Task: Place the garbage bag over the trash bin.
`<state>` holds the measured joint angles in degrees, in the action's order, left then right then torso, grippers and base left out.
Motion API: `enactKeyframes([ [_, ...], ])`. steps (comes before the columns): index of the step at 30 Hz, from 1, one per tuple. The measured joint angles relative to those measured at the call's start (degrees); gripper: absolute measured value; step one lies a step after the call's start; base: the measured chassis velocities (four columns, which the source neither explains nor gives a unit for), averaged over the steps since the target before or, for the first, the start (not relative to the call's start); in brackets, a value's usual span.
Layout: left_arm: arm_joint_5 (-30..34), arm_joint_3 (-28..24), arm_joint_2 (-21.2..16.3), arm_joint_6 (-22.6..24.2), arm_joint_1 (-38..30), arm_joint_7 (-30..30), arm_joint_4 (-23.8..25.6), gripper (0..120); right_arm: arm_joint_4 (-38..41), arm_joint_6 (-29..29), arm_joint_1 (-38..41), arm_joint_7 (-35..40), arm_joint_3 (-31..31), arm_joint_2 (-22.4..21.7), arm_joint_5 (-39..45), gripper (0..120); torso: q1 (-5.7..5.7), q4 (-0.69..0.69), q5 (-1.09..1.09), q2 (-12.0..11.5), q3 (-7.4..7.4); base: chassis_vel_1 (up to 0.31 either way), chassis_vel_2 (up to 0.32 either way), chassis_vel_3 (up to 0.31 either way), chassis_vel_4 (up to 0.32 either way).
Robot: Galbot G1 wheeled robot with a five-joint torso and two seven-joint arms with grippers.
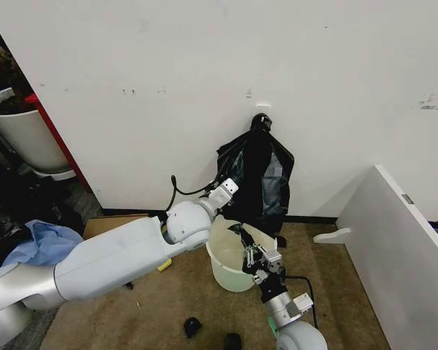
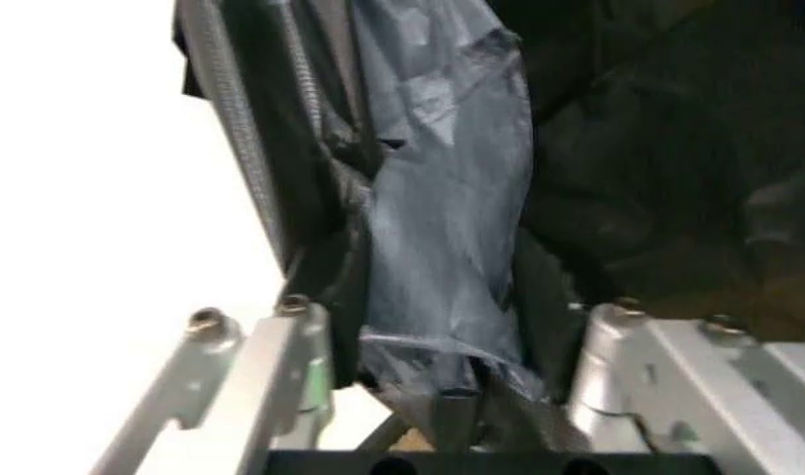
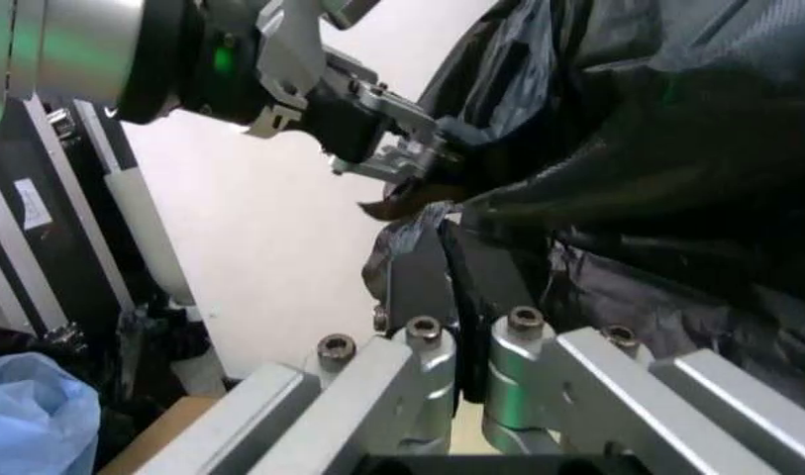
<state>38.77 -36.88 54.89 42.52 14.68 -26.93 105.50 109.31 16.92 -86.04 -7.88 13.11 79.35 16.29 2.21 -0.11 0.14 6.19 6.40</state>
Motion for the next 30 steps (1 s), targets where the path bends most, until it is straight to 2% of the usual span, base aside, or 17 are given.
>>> enactKeyframes([
  [5, 0.3, 1.2, 0.0, -0.1, 0.4, -0.4, -0.6, 15, 0.4, -0.2, 0.1, 0.1, 0.2, 0.0, 0.6, 0, 0.0, 0.0, 0.0, 0.0, 0.0, 0.0, 0.0, 0.0, 0.0],
  [8, 0.3, 1.5, 0.0, -0.1, 0.7, -0.4, -0.7, 11, 0.4, -0.2, 0.0, 0.1, 0.2, 0.0, 0.6, 0, 0.0, 0.0, 0.0, 0.0, 0.0, 0.0, 0.0, 0.0, 0.0],
  [10, 0.3, 2.2, 0.0, -0.1, 1.2, -0.5, -0.8, 1, 0.5, -0.2, -0.1, 0.2, 0.2, 0.0, 0.6, 0, 0.0, -0.01, 0.0, 0.0, 0.0, 0.0, 0.0, 0.0, 0.0],
  [12, 0.2, 3.4, -0.2, -0.6, 2.5, -0.9, -0.8, 0, 0.6, -0.2, -0.2, 0.3, 0.2, 0.0, 0.6, 0, 0.0, -0.01, 0.0, 0.0, 0.0, 0.0, 0.0, 0.0, 0.0],
  [15, -0.7, 6.5, -0.9, -5.6, 5.8, -1.2, -0.6, 0, 1.9, -0.6, -0.7, 0.7, 0.2, -0.1, 0.2, 0, 0.0, 0.0, 0.01, 0.0, 0.0, 0.0, 0.0, 0.0, 0.0],
  [16, -0.7, 6.5, -0.9, -5.6, 5.8, -1.2, -0.6, 0, 1.9, -0.6, -0.7, 0.7, 0.2, -0.1, 0.2, 0, 0.0, 0.0, 0.01, 0.0, 0.0, 0.0, 0.0, 0.0, 0.0],
  [19, -1.9, 9.9, -1.1, -12.9, 9.6, -1.7, 0.0, 0, 4.5, -1.2, -2.5, 2.2, 0.8, -0.4, -1.5, 13, 0.0, 0.0, 0.02, 0.0, -0.01, 0.0, 0.0, 0.0, 0.0],
  [22, -2.1, 11.5, -0.4, -16.8, 11.7, -2.6, 0.3, 0, 6.8, -1.3, -4.9, 3.1, 1.6, -0.9, -2.6, 25, 0.0, 0.0, -0.02, 0.0, -0.01, 0.0, 0.0, 0.0, 0.0],
  [24, -2.2, 11.8, -0.2, -17.5, 12.0, -2.8, 0.3, 0, 7.3, -1.3, -5.3, 3.4, 1.8, -1.0, -2.8, 26, 0.0, 0.0, 0.0, 0.0, -0.01, 0.0, 0.0, 0.0, 0.0],
  [25, -2.3, 12.3, 0.3, -18.9, 12.7, -3.2, 0.5, 0, 8.7, -1.4, -6.7, 4.0, 2.4, -1.3, -3.5, 33, 0.0, -0.01, 0.02, 0.0, -0.01, 0.0, 0.0, 0.0, 0.0],
  [26, -2.3, 12.3, 0.3, -18.9, 12.7, -3.2, 0.5, 0, 8.7, -1.4, -6.7, 4.0, 2.4, -1.3, -3.5, 33, 0.0, -0.01, 0.02, 0.0, -0.01, 0.0, 0.0, 0.0, 0.0],
  [27, -2.3, 12.4, 0.5, -19.6, 13.0, -3.3, 0.6, 0, 9.8, -1.4, -7.8, 4.5, 2.8, -1.6, -3.9, 38, 0.0, -0.01, -0.01, 0.0, -0.01, 0.0, 0.0, 0.0, 0.0],
  [28, -2.4, 12.5, 0.8, -20.4, 13.7, -3.4, 1.2, 0, 12.4, -2.3, -8.8, 5.8, 3.4, -2.1, -3.8, 51, -0.01, -0.02, 0.0, 0.0, -0.01, 0.0, 0.0, 0.0, 0.0],
  [30, -2.6, 12.5, 0.9, -20.5, 13.9, -3.4, 1.4, 0, 12.6, -3.7, -6.9, 6.7, 3.8, -2.2, -3.0, 58, -0.01, -0.02, 0.0, 0.0, -0.01, 0.0, 0.0, 0.0, 0.0],
])
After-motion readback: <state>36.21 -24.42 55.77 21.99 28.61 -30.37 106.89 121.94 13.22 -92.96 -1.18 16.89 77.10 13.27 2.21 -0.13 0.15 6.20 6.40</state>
